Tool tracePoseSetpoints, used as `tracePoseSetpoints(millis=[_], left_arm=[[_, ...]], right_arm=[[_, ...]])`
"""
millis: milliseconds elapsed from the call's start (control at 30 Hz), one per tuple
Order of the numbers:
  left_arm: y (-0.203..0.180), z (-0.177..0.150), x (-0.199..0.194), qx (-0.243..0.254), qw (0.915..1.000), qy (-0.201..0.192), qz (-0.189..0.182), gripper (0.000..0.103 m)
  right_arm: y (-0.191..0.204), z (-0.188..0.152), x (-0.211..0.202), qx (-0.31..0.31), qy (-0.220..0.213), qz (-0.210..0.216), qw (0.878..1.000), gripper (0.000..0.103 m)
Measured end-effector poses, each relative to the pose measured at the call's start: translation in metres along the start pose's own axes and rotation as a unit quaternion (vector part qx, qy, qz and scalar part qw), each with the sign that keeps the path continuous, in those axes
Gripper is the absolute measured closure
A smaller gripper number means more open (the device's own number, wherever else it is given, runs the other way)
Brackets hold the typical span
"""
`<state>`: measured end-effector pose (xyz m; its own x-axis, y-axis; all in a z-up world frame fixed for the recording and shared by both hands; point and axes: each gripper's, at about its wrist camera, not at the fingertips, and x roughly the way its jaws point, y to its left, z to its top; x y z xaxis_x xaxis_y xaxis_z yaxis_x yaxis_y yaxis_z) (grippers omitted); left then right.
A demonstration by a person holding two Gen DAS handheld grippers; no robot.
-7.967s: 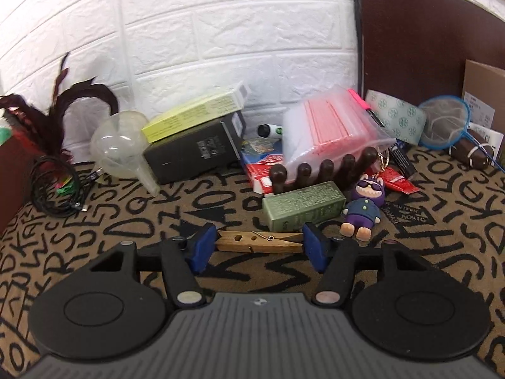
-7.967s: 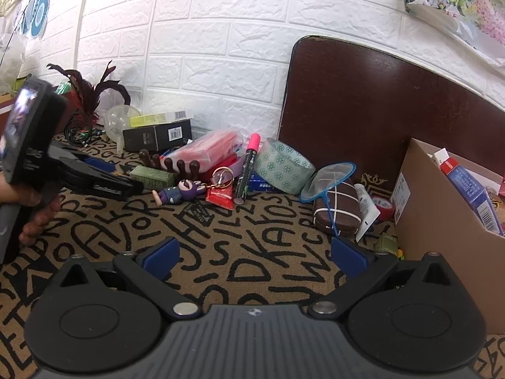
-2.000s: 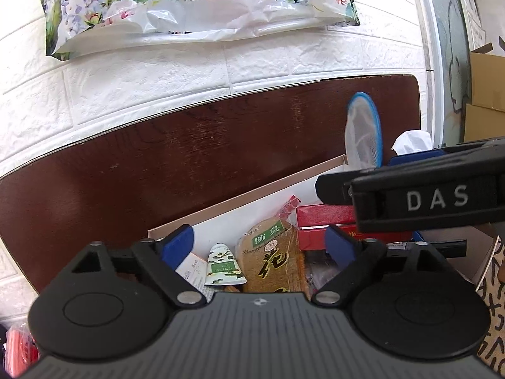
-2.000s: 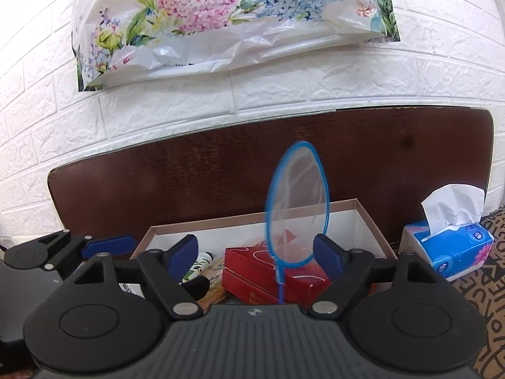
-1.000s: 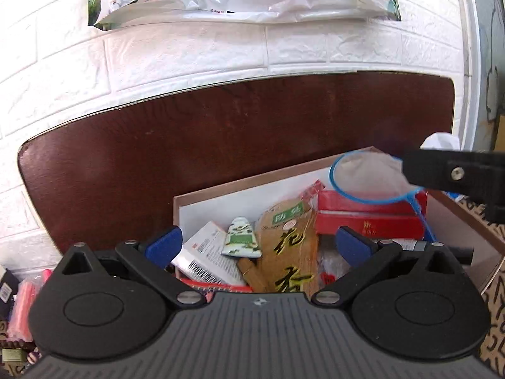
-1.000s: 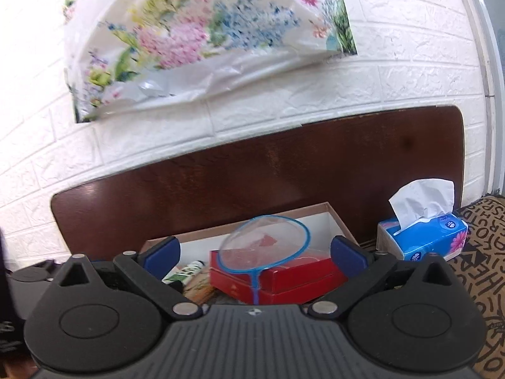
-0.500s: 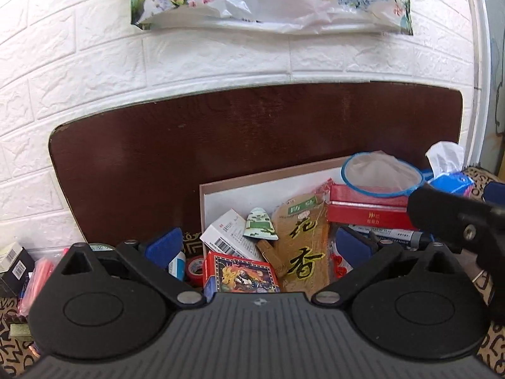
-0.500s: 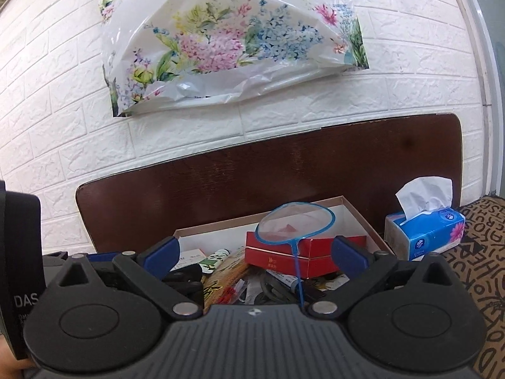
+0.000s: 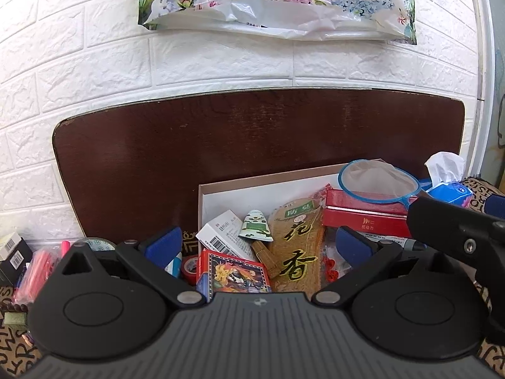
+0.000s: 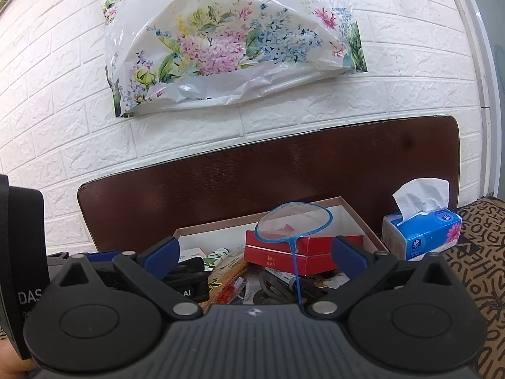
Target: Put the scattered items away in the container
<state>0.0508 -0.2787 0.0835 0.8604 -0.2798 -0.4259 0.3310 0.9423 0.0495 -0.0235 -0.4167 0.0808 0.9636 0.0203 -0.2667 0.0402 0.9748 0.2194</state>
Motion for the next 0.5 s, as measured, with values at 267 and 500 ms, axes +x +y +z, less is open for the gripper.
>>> tracePoseSetpoints(millis=[267,500], left_arm=[[-0.0031,-0.0011,-0.0009,0.006,0.9999,-0.010,0.004,0.000],[-0.0056,-0.0025,-0.0043,0.016,0.9994,-0.030,0.000,0.000]], right_arm=[[-0.0023,-0.0009,-0.0001,0.002,0.000,0.002,1.000,0.000],[-0.0020,-0.0017,0.0006,0.004,0.002,0.003,1.000,0.000]])
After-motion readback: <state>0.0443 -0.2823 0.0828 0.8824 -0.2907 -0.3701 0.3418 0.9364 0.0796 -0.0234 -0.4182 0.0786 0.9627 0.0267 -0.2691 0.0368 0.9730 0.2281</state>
